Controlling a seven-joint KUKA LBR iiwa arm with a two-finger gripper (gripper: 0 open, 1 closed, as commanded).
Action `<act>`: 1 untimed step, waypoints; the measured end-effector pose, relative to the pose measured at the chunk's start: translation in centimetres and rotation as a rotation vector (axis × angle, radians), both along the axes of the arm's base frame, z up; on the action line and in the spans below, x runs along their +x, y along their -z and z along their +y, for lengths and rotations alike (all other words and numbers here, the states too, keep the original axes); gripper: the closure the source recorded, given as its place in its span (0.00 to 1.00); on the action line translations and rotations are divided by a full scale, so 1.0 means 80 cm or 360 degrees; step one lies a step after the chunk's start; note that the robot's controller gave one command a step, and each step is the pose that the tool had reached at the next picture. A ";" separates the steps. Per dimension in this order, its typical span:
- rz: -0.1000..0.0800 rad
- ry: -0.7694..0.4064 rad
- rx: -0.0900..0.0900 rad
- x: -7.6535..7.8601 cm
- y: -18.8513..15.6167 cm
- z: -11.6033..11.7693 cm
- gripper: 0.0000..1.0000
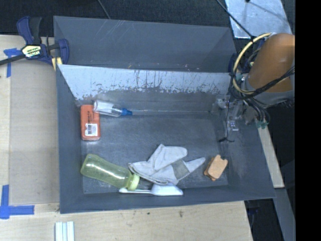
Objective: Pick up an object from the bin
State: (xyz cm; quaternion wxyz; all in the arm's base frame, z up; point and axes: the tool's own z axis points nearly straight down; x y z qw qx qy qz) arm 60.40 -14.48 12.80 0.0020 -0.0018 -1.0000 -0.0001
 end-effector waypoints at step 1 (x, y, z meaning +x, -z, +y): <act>-0.0012 -0.0005 -0.0002 0.002 -0.007 0.001 0.00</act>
Offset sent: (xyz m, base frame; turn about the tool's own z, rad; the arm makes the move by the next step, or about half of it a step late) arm -0.0111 0.0402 0.0286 -0.0516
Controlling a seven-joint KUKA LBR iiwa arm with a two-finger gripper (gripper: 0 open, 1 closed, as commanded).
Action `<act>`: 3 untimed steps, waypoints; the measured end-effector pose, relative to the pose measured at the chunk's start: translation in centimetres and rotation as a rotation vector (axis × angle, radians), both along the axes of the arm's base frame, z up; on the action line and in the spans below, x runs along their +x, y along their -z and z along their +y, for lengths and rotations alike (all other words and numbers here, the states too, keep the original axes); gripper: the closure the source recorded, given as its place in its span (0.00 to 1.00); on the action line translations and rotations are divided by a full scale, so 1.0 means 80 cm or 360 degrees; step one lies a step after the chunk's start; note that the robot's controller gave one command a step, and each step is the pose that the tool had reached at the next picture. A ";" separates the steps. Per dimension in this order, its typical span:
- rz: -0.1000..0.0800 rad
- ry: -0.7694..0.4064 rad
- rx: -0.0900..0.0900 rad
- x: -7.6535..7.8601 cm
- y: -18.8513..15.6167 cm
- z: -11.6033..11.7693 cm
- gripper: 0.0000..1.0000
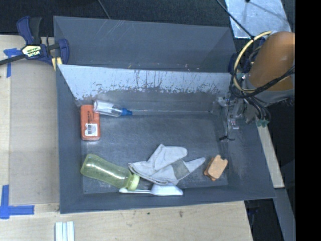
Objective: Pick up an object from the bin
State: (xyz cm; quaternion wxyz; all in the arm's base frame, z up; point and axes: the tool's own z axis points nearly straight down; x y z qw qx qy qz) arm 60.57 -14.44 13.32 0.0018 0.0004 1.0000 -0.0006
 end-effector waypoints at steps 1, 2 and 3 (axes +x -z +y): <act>0.0006 -0.0056 0.0001 -0.012 -0.022 0.035 0.00; 0.0001 -0.0066 0.0000 -0.015 -0.027 0.045 0.00; 0.0004 -0.0040 0.0005 -0.041 -0.019 0.076 0.00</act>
Offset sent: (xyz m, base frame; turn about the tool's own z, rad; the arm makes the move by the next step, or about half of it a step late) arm -0.0538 0.0846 0.0275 0.0244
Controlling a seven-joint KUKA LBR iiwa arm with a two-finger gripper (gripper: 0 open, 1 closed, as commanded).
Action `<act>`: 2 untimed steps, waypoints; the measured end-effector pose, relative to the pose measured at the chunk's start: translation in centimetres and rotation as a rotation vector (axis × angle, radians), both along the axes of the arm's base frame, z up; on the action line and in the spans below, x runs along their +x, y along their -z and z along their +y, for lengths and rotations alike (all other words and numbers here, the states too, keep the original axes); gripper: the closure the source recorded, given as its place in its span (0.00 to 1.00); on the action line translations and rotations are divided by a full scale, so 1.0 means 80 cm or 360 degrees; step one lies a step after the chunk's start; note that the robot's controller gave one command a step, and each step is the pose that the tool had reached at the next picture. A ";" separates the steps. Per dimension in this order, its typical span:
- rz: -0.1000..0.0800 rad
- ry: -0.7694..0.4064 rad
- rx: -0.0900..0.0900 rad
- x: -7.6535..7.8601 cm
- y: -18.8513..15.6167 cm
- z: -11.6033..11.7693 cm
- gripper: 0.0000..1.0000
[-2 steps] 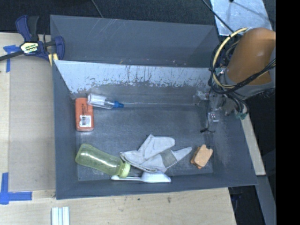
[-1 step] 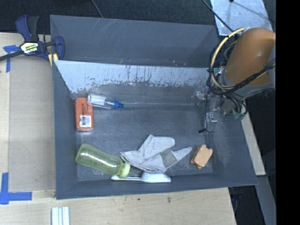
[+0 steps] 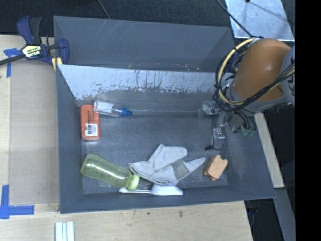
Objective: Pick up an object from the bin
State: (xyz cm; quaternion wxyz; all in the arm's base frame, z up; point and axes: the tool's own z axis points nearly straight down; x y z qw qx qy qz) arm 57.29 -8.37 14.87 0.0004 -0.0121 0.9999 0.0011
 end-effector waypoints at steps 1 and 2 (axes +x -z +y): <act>0.0002 0.0086 -0.0005 -0.002 -0.045 0.031 0.00; -0.0020 0.0082 -0.0004 0.008 -0.008 0.056 0.00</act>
Offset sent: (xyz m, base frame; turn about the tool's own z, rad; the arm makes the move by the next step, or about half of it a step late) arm 0.0063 0.0541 -0.0568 0.0424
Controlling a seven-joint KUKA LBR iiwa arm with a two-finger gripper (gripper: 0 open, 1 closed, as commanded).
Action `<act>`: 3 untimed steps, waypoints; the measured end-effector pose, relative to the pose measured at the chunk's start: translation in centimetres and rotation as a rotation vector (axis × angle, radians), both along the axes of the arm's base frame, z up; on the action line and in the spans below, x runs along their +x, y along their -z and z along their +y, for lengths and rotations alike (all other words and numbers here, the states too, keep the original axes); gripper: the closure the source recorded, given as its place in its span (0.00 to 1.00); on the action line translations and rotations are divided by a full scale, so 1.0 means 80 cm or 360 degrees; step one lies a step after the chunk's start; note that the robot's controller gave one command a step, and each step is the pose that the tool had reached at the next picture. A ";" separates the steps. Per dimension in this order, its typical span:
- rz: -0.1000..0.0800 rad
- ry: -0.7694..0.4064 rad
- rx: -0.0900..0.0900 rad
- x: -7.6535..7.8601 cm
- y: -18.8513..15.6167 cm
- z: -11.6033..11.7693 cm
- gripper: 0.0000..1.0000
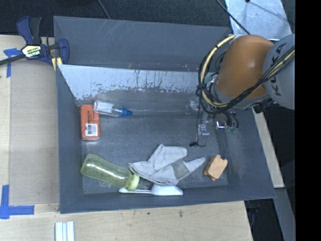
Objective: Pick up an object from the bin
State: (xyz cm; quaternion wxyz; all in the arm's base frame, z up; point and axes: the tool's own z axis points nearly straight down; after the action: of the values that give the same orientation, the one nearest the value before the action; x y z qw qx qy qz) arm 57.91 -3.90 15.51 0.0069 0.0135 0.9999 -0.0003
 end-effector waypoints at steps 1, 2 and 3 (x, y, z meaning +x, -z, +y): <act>0.0020 -0.0068 0.0000 0.009 0.061 0.044 0.00; 0.0017 -0.0199 -0.0001 -0.011 0.075 0.062 0.00; 0.0007 -0.0091 0.0002 -0.016 0.102 0.129 1.00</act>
Offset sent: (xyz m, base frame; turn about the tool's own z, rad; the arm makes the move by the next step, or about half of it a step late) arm -0.0177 0.0582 -0.0664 -0.1547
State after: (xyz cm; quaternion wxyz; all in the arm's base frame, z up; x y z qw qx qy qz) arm 56.66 6.42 7.38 0.0048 -0.0152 0.9999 0.0006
